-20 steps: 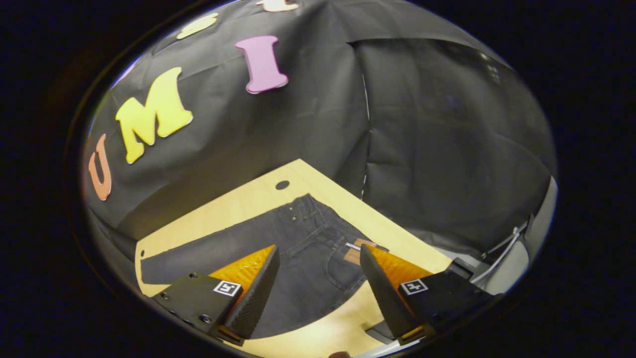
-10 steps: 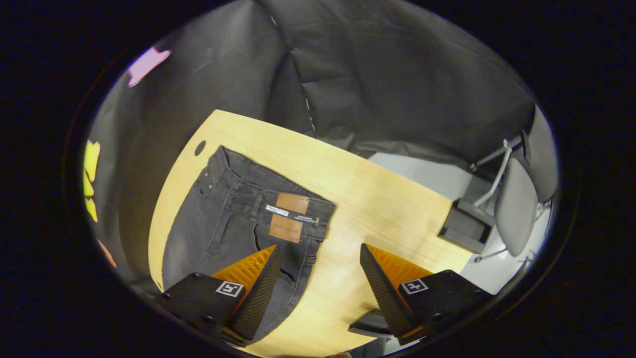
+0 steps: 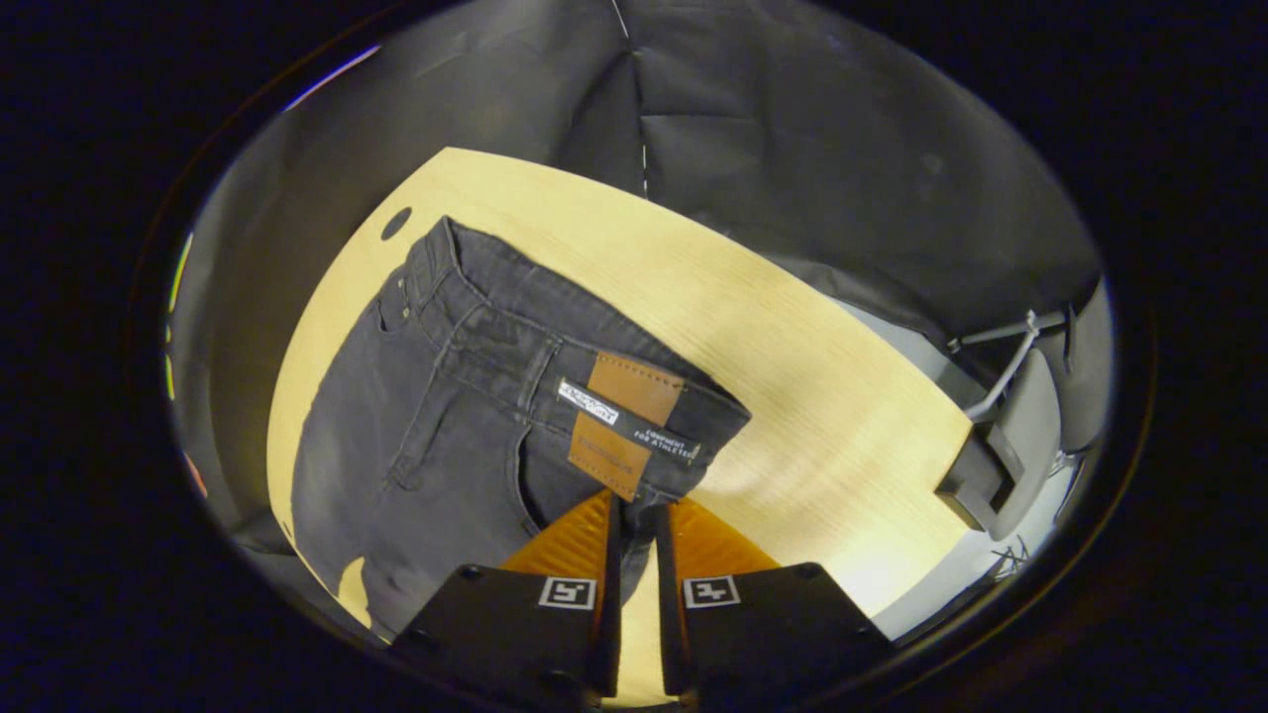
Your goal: Grasp the waist and the cuffs of the jeans and fold them to make the two legs overlap; first hold the waist and fold one-third of the jeans toward the cuffs, then hold the cuffs and fold the remaining one-third in the same direction to finish folding.
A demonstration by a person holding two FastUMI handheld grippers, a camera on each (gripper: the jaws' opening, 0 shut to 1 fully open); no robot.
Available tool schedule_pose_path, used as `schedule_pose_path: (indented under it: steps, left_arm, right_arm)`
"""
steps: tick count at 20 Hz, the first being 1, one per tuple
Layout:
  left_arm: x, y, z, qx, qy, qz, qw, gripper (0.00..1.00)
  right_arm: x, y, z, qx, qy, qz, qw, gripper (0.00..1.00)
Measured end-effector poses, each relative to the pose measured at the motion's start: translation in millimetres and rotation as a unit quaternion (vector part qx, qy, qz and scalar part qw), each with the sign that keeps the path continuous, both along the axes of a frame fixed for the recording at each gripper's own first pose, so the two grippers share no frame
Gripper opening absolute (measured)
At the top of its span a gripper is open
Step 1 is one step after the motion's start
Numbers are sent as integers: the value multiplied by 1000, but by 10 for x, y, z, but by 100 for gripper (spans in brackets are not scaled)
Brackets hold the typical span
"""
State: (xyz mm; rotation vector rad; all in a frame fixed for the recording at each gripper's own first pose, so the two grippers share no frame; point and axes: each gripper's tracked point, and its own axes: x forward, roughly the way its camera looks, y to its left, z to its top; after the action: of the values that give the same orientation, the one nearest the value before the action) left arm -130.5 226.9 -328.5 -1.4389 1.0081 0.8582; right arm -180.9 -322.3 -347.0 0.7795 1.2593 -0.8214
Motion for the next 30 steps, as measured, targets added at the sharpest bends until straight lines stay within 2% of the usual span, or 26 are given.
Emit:
schedule_pose_path:
  steps: [1, 2, 6, 9, 14, 17, 21, 25, 30]
  left_arm:
    - [17, -3, -19, -1, 1, 0, 1000, 5]
    - [-4, 8, -7, 2, 1, -2, 1000, 4]
    - [1, -1, -2, 3, 10, -13, 1000, 3]
    - [51, 7, 102, -2, 5, -23, 1000, 3]
    - [315, 44, 390, -24, -26, -10, 999, 3]
    - [669, 48, 691, -45, -65, -10, 997, 3]
    - [1216, 150, 969, -49, -104, -27, 993, 3]
    - [1755, 127, 1021, -52, -126, -38, 990, 3]
    - [2414, 61, 913, -40, -134, -67, 988, 3]
  right_arm:
    - [3, 13, 12, 2, -8, -9, 1000, 1]
    - [1, 1, 5, 3, -11, -6, 1000, 0]
    - [62, -1, 112, -3, -33, 8, 999, 0]
    - [157, 7, 307, 0, -64, 0, 998, 1]
    - [488, -8, 657, 31, -144, -56, 987, 1]
    - [722, -54, 865, 35, -180, -62, 981, 1]
    - [1154, -49, 1090, 48, -225, -58, 971, 0]
    - [1613, -85, 1182, 67, -267, -67, 959, 0]
    - [2072, -126, 1010, 61, -281, -59, 956, 1]
